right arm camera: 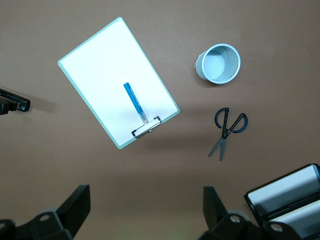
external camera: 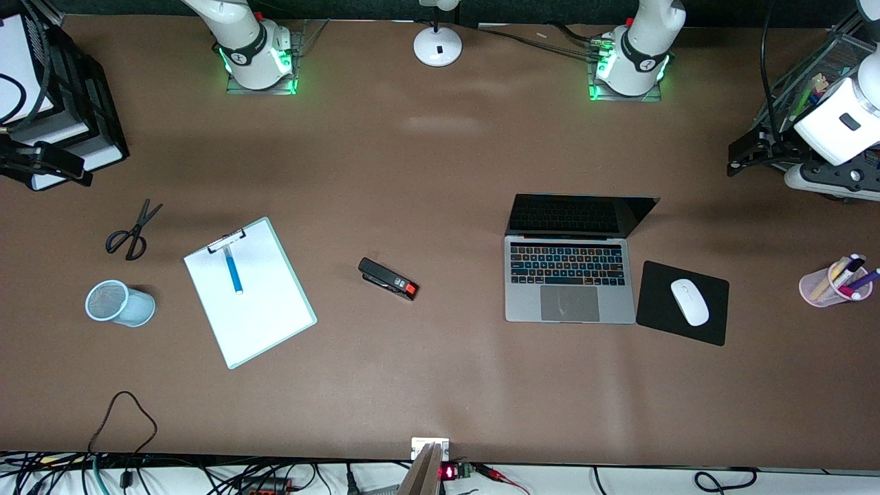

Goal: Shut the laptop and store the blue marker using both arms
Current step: 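Move the right gripper toward the blue marker on the clipboard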

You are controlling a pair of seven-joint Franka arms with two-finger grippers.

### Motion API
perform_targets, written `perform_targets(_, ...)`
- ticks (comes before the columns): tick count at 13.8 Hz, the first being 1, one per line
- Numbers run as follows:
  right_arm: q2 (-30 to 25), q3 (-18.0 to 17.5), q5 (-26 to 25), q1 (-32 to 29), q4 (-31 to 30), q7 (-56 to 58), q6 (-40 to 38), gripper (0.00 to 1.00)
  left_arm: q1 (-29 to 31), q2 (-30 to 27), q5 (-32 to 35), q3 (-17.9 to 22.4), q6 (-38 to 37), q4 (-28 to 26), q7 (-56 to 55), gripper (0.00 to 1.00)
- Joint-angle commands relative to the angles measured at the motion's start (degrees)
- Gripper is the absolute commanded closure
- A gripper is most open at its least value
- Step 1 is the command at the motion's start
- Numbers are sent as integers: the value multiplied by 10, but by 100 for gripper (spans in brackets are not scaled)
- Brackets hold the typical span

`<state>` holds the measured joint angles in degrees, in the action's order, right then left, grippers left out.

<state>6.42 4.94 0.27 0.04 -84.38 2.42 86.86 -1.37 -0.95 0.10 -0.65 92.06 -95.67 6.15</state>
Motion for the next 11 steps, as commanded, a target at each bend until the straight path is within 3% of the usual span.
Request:
perform_targets(1, -22, -7, -9, -1, -16, -4, 0, 0, 3, 2, 10, -1, -8, 7, 16, 0)
perform_targets(11, 16, -9, -8, 0, -15, 1, 10, 0, -1, 14, 11, -6, -7, 17, 5, 0)
